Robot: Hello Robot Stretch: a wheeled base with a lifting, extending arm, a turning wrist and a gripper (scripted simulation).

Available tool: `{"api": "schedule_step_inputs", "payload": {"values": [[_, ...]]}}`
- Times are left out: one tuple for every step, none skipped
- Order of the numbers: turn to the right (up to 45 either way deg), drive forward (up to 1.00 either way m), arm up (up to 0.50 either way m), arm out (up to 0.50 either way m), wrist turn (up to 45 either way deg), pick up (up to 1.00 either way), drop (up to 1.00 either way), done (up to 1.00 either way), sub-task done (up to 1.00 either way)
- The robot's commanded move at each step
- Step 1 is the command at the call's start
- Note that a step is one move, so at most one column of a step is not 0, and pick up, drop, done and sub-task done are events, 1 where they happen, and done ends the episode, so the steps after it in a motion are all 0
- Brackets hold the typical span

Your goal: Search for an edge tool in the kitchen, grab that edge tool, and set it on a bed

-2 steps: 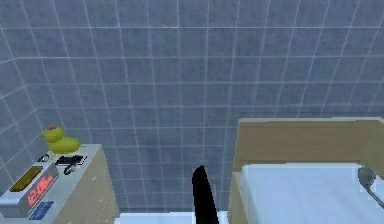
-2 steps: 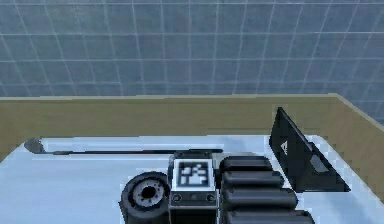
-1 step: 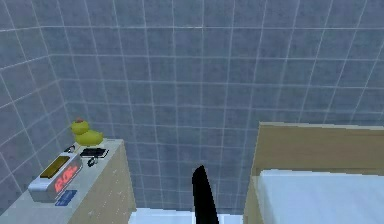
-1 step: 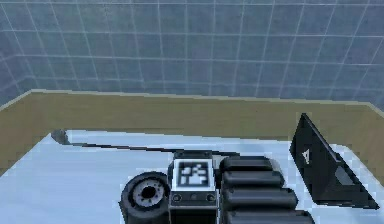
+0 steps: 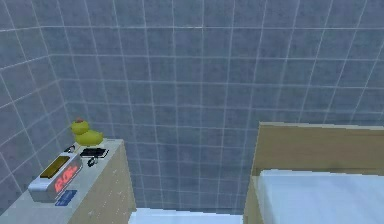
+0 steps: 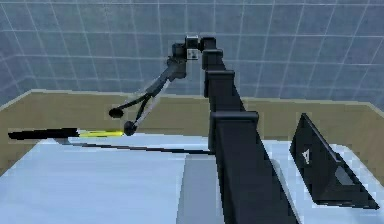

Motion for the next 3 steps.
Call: {"api": "schedule_step_inputs", "payload": {"values": [[0.0, 0.0, 0.0, 0.0, 45.0, 0.0, 0.0, 0.0, 0.0], [0.0, 0.0, 0.0, 0.0, 45.0, 0.0, 0.0, 0.0, 0.0], [0.0, 0.0, 0.0, 0.0, 36.0, 0.0, 0.0, 0.0, 0.0]]}}
